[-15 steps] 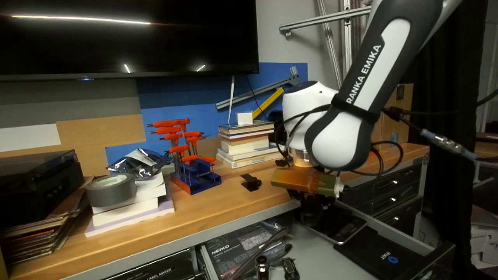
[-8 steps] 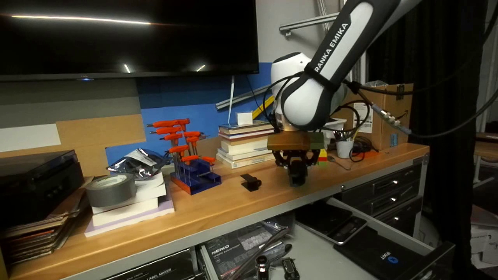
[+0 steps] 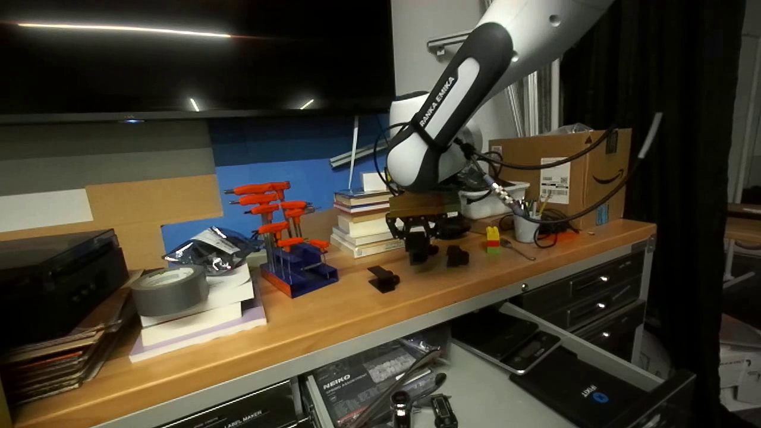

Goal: Open the top middle drawer and remove three black objects from the drawer

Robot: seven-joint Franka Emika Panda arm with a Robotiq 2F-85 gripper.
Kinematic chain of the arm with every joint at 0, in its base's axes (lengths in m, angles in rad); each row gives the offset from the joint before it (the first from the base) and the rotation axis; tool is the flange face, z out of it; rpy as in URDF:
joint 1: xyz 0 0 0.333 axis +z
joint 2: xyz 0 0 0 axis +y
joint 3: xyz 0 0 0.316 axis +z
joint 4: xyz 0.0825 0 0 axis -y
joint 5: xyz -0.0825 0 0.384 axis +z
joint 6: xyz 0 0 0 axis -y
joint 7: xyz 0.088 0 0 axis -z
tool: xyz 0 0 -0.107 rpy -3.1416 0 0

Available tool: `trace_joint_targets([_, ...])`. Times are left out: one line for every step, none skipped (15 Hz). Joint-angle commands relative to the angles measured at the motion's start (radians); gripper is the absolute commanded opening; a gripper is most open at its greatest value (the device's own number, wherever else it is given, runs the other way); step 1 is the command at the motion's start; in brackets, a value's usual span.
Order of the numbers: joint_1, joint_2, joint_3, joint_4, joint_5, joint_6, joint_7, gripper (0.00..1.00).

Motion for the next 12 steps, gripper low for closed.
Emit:
trace_joint_targets([-0.001, 0.169, 0.020, 0.250, 0.078, -0.045, -0.152, 0.25])
trace_joint_targets([0.001, 0.205, 0.022, 0.301, 0.095, -0.055, -0.185, 0.25])
trace_joint_targets([0.006, 0.241, 0.024, 0.353, 0.112, -0.067, -0.215, 0.25])
trace_joint_targets([0.010, 0.273, 0.024, 0.402, 0.126, -0.085, -0.242, 0.25])
trace_joint_targets([0.016, 0.308, 0.024, 0.452, 0.138, -0.101, -0.265, 0.25])
trace_joint_targets([0.020, 0.336, 0.024, 0.500, 0.149, -0.121, -0.286, 0.25])
trace_joint_targets([0.023, 0.366, 0.025, 0.548, 0.155, -0.139, -0.306, 0.25])
trace_joint_targets([0.026, 0.395, 0.026, 0.595, 0.162, -0.157, -0.322, 0.25])
trace_joint_targets([0.028, 0.419, 0.027, 0.636, 0.168, -0.174, -0.337, 0.25])
trace_joint_targets([0.031, 0.444, 0.026, 0.675, 0.172, -0.193, -0.347, 0.25])
trace_joint_targets([0.034, 0.462, 0.024, 0.706, 0.176, -0.209, -0.349, 0.40])
trace_joint_targets([0.035, 0.479, 0.023, 0.736, 0.179, -0.224, -0.352, 0.75])
